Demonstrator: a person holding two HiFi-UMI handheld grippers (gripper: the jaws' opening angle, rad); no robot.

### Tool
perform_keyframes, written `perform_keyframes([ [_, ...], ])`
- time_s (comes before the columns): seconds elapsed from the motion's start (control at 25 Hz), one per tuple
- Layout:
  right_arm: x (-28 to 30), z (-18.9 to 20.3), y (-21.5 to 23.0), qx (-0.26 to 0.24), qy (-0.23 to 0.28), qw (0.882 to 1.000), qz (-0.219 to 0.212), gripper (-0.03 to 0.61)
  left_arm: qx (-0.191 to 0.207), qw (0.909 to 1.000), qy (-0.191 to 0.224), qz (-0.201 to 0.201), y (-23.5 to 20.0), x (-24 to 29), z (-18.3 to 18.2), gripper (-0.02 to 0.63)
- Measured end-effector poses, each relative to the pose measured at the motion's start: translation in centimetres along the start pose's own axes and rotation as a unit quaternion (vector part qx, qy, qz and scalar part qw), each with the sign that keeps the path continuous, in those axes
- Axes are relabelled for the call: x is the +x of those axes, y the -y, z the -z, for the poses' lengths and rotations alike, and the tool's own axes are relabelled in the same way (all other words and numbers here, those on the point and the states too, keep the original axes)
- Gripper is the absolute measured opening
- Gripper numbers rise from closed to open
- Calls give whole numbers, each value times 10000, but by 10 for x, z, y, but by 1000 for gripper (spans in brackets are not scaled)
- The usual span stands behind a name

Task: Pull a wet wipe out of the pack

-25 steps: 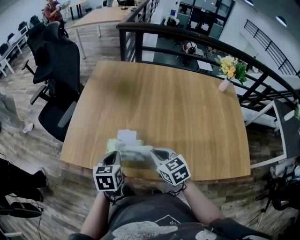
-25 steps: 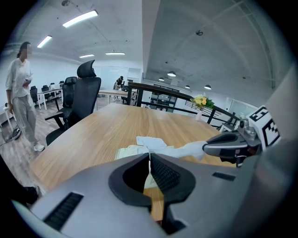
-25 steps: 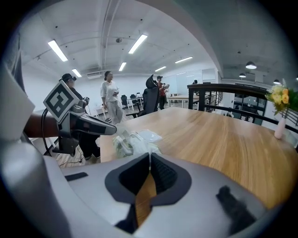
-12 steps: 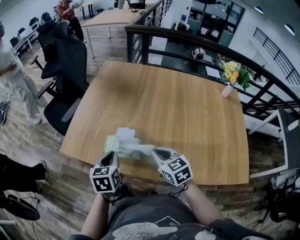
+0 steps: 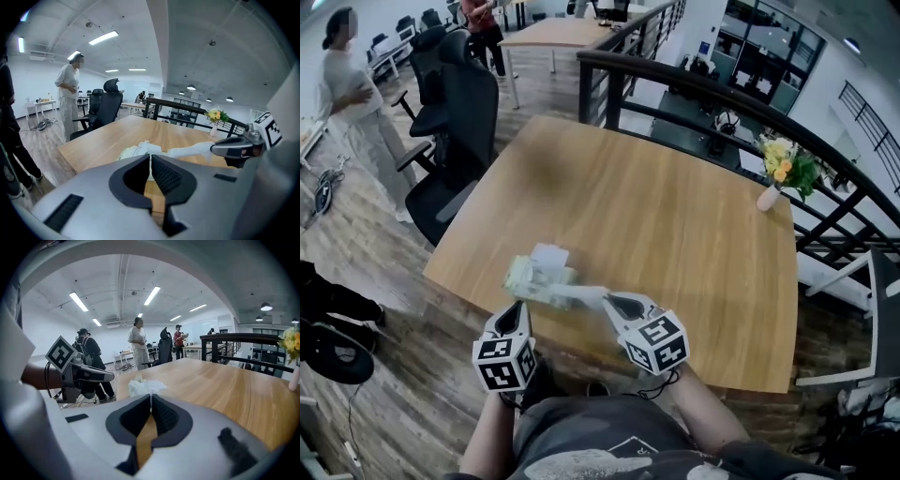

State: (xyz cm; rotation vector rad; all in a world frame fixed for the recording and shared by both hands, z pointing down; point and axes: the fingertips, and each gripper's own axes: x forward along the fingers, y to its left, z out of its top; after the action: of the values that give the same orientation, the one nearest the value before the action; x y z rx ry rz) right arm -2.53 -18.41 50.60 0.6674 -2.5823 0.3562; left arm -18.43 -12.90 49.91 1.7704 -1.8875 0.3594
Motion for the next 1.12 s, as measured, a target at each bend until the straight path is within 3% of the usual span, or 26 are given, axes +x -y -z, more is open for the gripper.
perform_keyframes([
  [0.4, -11, -9, -6, -138, 134, 9988, -450, 29, -93, 9995, 119, -284, 15, -32, 6, 18],
  [1.12, -24, -8, -8, -488, 30, 9984, -300, 29, -95, 9993, 336, -158, 23, -38, -5, 18],
])
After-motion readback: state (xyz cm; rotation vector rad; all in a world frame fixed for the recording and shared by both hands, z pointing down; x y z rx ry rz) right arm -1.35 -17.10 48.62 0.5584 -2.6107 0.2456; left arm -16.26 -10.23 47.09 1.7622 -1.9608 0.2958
